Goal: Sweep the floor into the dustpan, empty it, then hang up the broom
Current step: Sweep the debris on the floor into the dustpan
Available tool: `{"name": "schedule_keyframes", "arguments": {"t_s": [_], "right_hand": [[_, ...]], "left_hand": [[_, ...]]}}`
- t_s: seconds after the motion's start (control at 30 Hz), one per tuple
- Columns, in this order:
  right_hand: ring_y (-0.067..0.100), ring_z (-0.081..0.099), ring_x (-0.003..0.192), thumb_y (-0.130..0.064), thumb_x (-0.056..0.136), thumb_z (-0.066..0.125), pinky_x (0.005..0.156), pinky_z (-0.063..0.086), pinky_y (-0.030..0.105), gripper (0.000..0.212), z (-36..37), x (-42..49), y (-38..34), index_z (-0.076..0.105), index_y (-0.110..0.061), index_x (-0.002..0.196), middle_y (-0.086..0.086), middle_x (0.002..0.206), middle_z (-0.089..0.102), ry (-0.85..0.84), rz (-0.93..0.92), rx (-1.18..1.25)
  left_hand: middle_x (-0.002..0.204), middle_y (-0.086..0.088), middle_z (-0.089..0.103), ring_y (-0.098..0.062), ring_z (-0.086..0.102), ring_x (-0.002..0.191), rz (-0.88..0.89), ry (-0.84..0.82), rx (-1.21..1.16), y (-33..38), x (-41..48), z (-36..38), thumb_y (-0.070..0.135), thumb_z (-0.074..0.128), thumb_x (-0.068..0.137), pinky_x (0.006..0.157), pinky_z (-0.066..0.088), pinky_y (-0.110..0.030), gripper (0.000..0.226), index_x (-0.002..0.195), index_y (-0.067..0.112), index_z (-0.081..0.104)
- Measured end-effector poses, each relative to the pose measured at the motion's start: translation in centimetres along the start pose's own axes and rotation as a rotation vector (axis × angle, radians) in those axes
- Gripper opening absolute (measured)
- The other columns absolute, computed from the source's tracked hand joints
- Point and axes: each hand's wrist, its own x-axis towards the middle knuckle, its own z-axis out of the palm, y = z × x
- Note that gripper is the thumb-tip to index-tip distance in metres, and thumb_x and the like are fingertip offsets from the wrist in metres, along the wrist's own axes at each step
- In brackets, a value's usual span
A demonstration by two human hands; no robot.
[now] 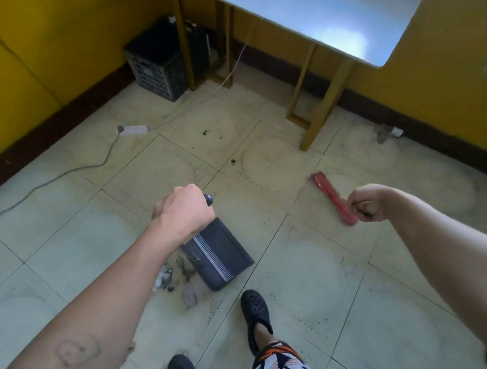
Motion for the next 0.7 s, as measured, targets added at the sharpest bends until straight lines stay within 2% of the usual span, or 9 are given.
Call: {"name": "schedule_keyframes", "arguments": {"t_s": [0.2,0.27,0.3,0.33,0.37,0.4,0.47,0.57,0.7], "right_hand": [[0.016,0.05,0.038,0.016,0.086,0.042,0.036,0.04,0.016,0.022,-3.0,6.3,-1.2,0.045,-0.002,0.073,0.012,0.064,0.042,0.003,-0.056,-0.09],[0.018,0.048,0.048,0.017,0.084,0.042,0.037,0.04,0.018,0.02,-2.2,7.1,-1.5,0.05,0.004,0.097,0.013,0.067,0.046,0.037,-0.057,-0.179],[0.018,0.048,0.05,0.015,0.083,0.042,0.037,0.041,0.02,0.043,-1.5,7.8,-1.5,0.042,0.003,0.124,0.016,0.071,0.05,0.042,-0.037,-0.236],[0.018,0.049,0.049,0.012,0.083,0.041,0.038,0.042,0.023,0.071,-0.9,8.7,-1.4,0.017,-0.005,0.147,0.017,0.075,0.054,0.044,-0.041,-0.327],[0.017,0.048,0.046,0.009,0.083,0.04,0.041,0.044,0.026,0.085,-0.1,8.9,-1.5,-0.008,-0.011,0.151,0.019,0.078,0.056,0.028,-0.049,-0.394],[0.017,0.047,0.044,0.008,0.083,0.038,0.044,0.044,0.028,0.085,1.1,8.8,-1.6,-0.014,-0.007,0.148,0.02,0.081,0.055,-0.024,-0.049,-0.428],[0.016,0.045,0.046,0.006,0.087,0.035,0.049,0.041,0.027,0.055,3.7,7.2,-2.3,0.017,-0.001,0.138,0.02,0.076,0.051,-0.115,-0.045,-0.498],[0.014,0.045,0.049,0.0,0.091,0.036,0.049,0.038,0.023,0.016,7.0,4.0,-3.5,0.043,-0.011,0.1,0.01,0.064,0.049,-0.269,-0.029,-0.564],[0.014,0.045,0.049,-0.001,0.09,0.042,0.044,0.038,0.02,0.016,9.2,0.5,-6.3,0.044,-0.006,0.076,0.007,0.062,0.047,-0.441,-0.047,-0.577]], "left_hand": [[0.083,-0.006,0.054,-0.028,0.055,0.076,-0.033,-0.014,0.029,5.2,3.5,1.5,0.032,0.051,0.092,0.07,0.044,-0.032,0.016,0.09,0.016,0.053],[0.083,-0.006,0.054,-0.028,0.055,0.076,-0.047,-0.016,0.027,6.1,4.3,1.8,0.032,0.051,0.091,0.07,0.045,-0.033,0.016,0.091,0.016,0.054],[0.084,-0.006,0.054,-0.028,0.055,0.076,-0.054,-0.024,0.025,6.5,4.7,1.8,0.031,0.052,0.091,0.07,0.045,-0.033,0.016,0.091,0.016,0.054],[0.084,-0.007,0.055,-0.028,0.055,0.077,-0.062,-0.033,0.022,6.9,5.0,1.9,0.031,0.052,0.091,0.07,0.045,-0.033,0.015,0.091,0.016,0.054],[0.086,-0.007,0.056,-0.028,0.056,0.077,-0.069,-0.045,0.024,7.2,5.3,1.9,0.03,0.052,0.091,0.071,0.045,-0.033,0.015,0.092,0.015,0.053],[0.087,-0.007,0.058,-0.028,0.056,0.077,-0.072,-0.057,0.026,7.4,5.4,1.8,0.03,0.053,0.091,0.072,0.046,-0.034,0.015,0.092,0.015,0.053],[0.087,-0.007,0.058,-0.028,0.057,0.077,-0.092,-0.074,0.034,7.9,5.7,1.6,0.028,0.054,0.09,0.072,0.048,-0.034,0.014,0.092,0.014,0.053],[0.084,-0.007,0.053,-0.029,0.057,0.078,-0.108,-0.104,0.027,8.4,6.1,0.7,0.026,0.054,0.089,0.074,0.049,-0.035,0.014,0.094,0.013,0.051],[0.083,-0.009,0.055,-0.029,0.059,0.076,-0.106,-0.167,0.025,8.3,6.6,-1.4,0.028,0.053,0.09,0.073,0.051,-0.034,0.02,0.095,0.008,0.055]]}}
